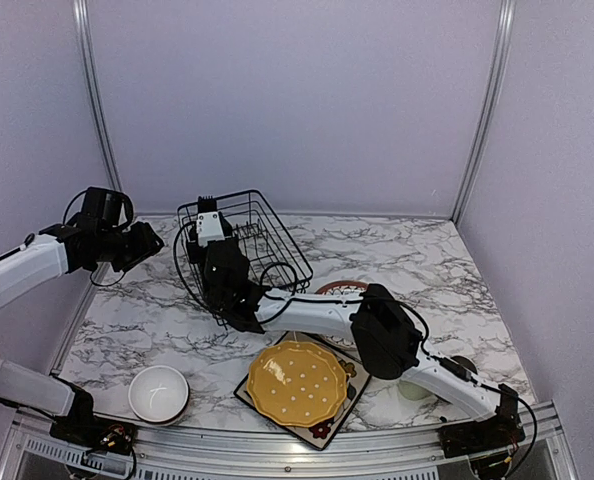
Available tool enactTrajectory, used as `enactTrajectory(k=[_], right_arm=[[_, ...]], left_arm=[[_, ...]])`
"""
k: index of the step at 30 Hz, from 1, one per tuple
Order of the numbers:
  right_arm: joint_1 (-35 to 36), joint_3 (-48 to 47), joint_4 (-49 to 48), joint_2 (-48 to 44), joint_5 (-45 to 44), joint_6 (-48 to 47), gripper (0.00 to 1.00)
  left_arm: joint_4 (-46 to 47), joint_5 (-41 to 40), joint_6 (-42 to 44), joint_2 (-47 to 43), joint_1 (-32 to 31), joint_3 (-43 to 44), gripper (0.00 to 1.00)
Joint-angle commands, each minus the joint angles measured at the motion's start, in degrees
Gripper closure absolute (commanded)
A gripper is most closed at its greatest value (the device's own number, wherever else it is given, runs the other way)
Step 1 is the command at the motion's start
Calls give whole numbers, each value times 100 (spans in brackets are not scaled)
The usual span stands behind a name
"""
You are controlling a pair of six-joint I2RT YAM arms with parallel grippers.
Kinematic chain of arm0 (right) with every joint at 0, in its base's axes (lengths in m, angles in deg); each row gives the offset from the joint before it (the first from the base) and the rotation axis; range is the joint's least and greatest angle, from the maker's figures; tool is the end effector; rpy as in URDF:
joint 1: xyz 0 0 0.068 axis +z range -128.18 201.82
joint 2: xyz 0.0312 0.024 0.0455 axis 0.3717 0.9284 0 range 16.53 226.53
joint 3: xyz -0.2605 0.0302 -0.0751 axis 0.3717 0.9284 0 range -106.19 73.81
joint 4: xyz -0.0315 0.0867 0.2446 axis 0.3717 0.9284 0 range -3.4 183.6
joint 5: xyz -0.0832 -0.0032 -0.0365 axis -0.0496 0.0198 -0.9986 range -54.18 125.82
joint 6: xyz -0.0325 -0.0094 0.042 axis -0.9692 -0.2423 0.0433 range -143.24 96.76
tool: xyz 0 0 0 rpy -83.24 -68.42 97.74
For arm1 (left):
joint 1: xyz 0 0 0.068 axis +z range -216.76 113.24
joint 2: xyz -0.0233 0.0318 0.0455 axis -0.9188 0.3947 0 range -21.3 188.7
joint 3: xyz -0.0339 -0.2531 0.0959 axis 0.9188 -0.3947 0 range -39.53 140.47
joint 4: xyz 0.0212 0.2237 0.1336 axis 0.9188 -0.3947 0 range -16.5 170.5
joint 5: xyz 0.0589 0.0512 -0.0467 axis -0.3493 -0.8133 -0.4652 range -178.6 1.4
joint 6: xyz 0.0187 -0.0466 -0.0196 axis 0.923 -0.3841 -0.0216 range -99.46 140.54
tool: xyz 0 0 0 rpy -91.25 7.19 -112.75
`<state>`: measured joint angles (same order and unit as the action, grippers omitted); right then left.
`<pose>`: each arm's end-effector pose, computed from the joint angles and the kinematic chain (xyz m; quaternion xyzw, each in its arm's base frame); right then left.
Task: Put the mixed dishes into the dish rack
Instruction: Insert the plate into the dish rack, then move the plate to the dish rack.
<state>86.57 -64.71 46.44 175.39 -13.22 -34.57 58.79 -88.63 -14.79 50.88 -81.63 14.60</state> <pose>0.2838 0.5388 0.2128 -0.0549 0.6212 0.1215 0.7722 0.2658 -0.0705 0.2758 -0.1609 0.8910 -0.1799 0.3845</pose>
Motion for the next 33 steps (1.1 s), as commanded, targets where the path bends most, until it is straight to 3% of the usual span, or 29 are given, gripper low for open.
enactTrajectory(k=[1,14,19,25,33], right_arm=[[53,292,-210,-649,197,-473,54],[82,730,1729,-1853,1183,-522,46],[-100,751,2646,-2535,1331,-763,22],[-1164,1427,4807,-3701,2566,-61,18],[-3145,3736,5725,-5508,4808,557,15]], left_arm=[[-93,149,355,-46,11,224,42],[-12,755,1792,51,-238,862,38],[94,553,2410,-18,-938,858,38],[168,-31,2399,183,-2035,856,41],[585,-561,1999,314,-2532,372,47]])
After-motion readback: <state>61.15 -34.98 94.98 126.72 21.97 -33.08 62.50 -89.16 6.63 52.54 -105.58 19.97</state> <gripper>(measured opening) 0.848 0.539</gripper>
